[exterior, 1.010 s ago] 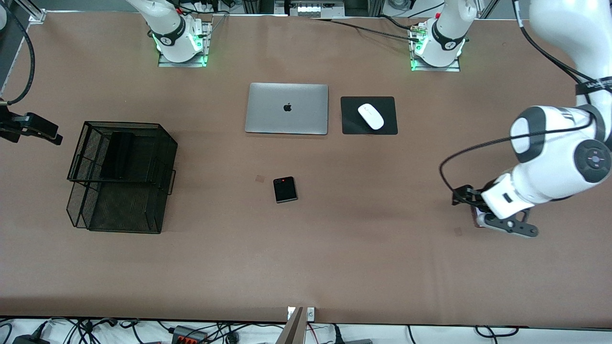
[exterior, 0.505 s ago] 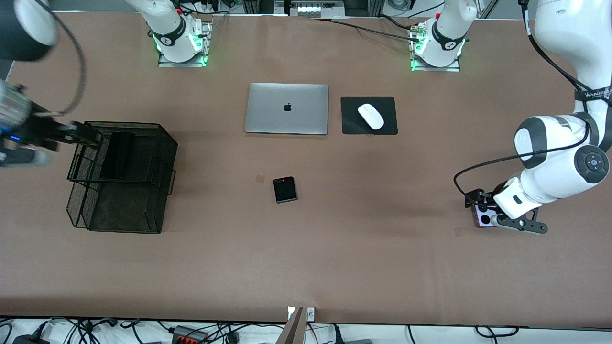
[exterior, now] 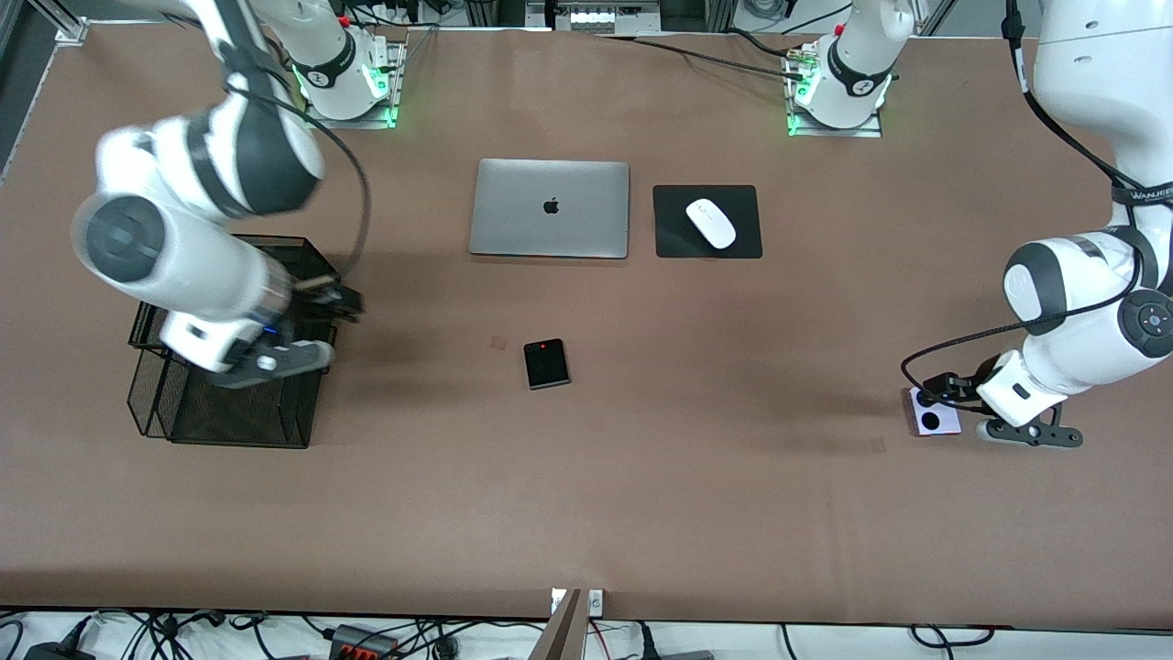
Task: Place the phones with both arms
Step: 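Grasp the white phone with the left gripper while the right gripper reaches the flip phone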
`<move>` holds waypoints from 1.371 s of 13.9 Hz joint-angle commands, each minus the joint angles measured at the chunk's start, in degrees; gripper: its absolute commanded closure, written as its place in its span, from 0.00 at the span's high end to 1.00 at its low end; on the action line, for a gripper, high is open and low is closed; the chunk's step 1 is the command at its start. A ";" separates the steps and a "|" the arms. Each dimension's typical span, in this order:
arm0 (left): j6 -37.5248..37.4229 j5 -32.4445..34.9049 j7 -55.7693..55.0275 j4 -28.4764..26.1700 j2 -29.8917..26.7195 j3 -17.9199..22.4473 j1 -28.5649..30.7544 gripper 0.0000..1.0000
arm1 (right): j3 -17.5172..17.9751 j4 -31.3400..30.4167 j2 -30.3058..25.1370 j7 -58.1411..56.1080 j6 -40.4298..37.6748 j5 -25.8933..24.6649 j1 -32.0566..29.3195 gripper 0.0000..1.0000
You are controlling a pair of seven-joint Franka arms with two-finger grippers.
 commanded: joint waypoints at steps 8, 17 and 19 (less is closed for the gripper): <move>5.41 -1.62 -1.24 0.49 7.05 -0.06 1.00 1.00 | -0.43 1.01 14.50 0.43 17.38 2.66 10.62 1.00; 6.91 -5.31 -0.71 0.32 9.16 0.20 1.35 1.00 | -0.69 4.53 23.82 17.92 30.76 1.87 20.47 1.00; 7.78 -5.31 -0.54 0.32 9.25 0.20 1.44 1.00 | -0.78 4.53 24.79 18.27 31.90 1.78 20.92 1.00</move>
